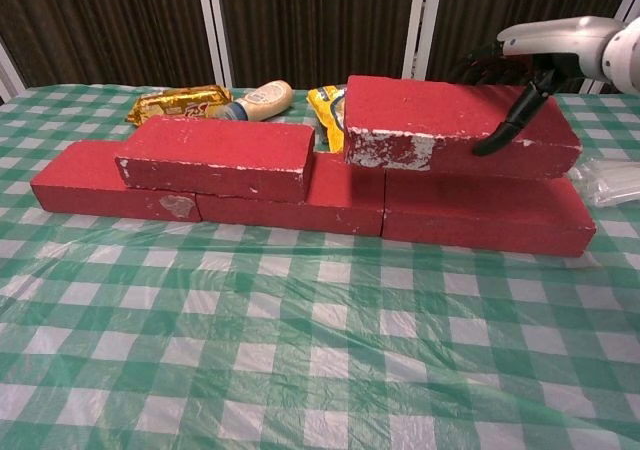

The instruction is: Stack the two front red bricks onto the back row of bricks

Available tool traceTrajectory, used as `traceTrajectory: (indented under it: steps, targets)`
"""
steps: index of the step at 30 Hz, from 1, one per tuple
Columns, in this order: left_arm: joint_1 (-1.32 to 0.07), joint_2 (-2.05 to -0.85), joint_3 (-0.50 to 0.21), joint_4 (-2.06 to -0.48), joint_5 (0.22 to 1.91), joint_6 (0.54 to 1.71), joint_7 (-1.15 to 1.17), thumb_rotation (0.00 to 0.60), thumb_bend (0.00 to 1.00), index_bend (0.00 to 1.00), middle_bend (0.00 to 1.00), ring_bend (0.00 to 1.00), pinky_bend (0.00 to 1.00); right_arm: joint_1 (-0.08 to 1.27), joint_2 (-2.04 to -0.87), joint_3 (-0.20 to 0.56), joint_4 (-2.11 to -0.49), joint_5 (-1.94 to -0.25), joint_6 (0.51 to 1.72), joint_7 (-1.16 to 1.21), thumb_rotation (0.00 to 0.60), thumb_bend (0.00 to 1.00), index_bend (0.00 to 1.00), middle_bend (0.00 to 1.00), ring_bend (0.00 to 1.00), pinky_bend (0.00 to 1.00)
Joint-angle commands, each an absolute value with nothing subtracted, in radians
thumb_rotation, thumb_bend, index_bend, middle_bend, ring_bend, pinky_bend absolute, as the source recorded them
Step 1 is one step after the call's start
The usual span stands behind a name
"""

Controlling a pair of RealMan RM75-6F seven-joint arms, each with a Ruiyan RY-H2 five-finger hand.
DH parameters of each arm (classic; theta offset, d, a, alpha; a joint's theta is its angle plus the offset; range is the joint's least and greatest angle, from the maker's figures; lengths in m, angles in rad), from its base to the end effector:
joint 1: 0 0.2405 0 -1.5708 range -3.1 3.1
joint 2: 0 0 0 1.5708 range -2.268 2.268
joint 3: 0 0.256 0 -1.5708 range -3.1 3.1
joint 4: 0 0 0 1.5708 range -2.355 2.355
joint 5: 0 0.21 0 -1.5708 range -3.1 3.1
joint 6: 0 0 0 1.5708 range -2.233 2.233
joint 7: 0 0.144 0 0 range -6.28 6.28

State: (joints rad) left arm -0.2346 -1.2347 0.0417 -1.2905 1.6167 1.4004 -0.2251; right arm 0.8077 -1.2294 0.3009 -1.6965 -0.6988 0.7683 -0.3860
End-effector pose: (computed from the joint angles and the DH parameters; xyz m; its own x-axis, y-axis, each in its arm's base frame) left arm -0.3328 0.2154 0.1245 0.4168 0.1227 0.9007 0.8958 -0.2237 -0.3841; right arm -0.1440 -0.3770 0.0679 0.3224 -0.3939 0.8608 -0.9453 -0.1809 0.2713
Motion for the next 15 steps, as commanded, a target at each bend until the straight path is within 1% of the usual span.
traceTrajectory:
  steps: [1, 9, 12, 15]
  targets:
    - [-0.236, -1.241, 0.035, -1.284, 1.607, 1.395, -0.217, 0.600, 0.35, 0.00, 0.00, 0.00, 0.02, 0.873, -1.239, 0.292, -1.605, -0.664, 0.670, -0.368, 0.600, 0.08, 0.52, 0.41, 0.36, 0.44]
    - [-0.243, -1.252, 0.030, -1.267, 1.596, 1.376, -0.217, 0.600, 0.34, 0.00, 0.00, 0.00, 0.02, 0.902, -1.265, 0.234, -1.521, -0.689, 0.635, -0.332, 0.600, 0.08, 0.52, 0.41, 0.36, 0.44]
    - [-0.247, -1.253, 0.027, -1.266, 1.595, 1.373, -0.219, 0.600, 0.34, 0.00, 0.00, 0.00, 0.02, 0.902, -1.285, 0.229, -1.509, -0.689, 0.655, -0.307, 0.600, 0.08, 0.52, 0.41, 0.36, 0.44]
    - [-0.249, -1.252, 0.026, -1.266, 1.597, 1.375, -0.224, 0.600, 0.34, 0.00, 0.00, 0.00, 0.02, 0.898, -1.309, 0.236, -1.511, -0.692, 0.703, -0.284, 0.600, 0.08, 0.52, 0.41, 0.36, 0.44]
